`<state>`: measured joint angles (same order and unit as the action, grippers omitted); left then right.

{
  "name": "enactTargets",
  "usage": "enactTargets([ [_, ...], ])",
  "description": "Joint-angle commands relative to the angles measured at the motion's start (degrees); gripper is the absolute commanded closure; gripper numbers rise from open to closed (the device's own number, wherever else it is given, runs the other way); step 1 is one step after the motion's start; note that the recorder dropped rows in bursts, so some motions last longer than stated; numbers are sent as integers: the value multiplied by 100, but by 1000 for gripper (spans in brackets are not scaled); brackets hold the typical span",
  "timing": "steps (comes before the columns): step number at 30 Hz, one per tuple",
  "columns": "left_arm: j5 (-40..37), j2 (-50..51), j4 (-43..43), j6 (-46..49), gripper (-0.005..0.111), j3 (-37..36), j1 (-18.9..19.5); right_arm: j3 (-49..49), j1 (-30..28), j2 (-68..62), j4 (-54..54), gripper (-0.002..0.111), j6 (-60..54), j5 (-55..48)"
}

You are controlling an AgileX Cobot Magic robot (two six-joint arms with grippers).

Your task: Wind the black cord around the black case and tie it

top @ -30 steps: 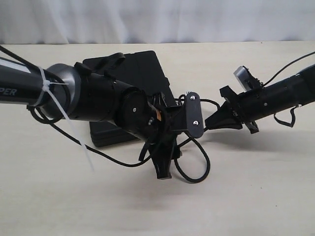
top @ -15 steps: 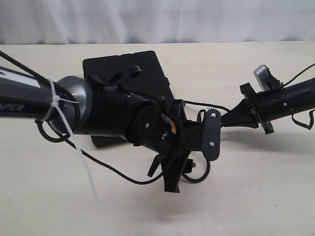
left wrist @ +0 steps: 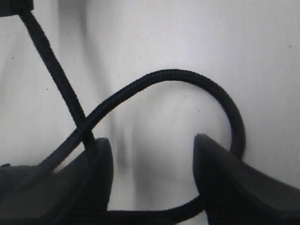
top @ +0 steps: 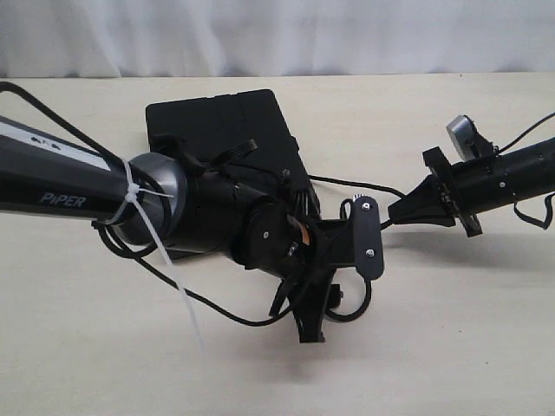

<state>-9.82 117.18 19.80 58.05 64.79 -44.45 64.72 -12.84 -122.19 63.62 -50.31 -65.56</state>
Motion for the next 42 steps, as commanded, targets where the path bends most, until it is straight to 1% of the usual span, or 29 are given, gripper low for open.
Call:
enactTargets([
  [1,255,-3,88,-385,56,0,139,-24,-36,12,22,104,-106,-56],
  [3,269,9,88,-564,56,0,191,-24,-36,12,34,104,-106,-56],
  [11,364,174,88,-575,56,0,241,-24,-36,12,62,104,-148,-56],
  [18,935,412,88,-583,56,0,241,-33,-36,12,104,104,-148,-56],
  [21,1170,412,88,-774,56,0,241,-33,-36,12,104,104,-148,-56],
  [27,1204,412,88,-897,57,0,241,-36,-36,12,114,104,-148,-10],
  [29,1204,401,88,-904,64,0,216,-36,-36,12,136,104,-148,-16],
  [36,1233,401,53,-904,104,0,-23,-36,-36,12,209,104,-148,-16],
  [37,1233,401,53,-889,107,0,-22,-36,-36,12,210,103,-124,-16],
  [39,1117,344,53,-888,107,0,-22,-36,-36,12,210,100,-88,-16],
  [42,760,142,53,-888,107,0,-22,-36,-36,12,210,86,61,-16],
])
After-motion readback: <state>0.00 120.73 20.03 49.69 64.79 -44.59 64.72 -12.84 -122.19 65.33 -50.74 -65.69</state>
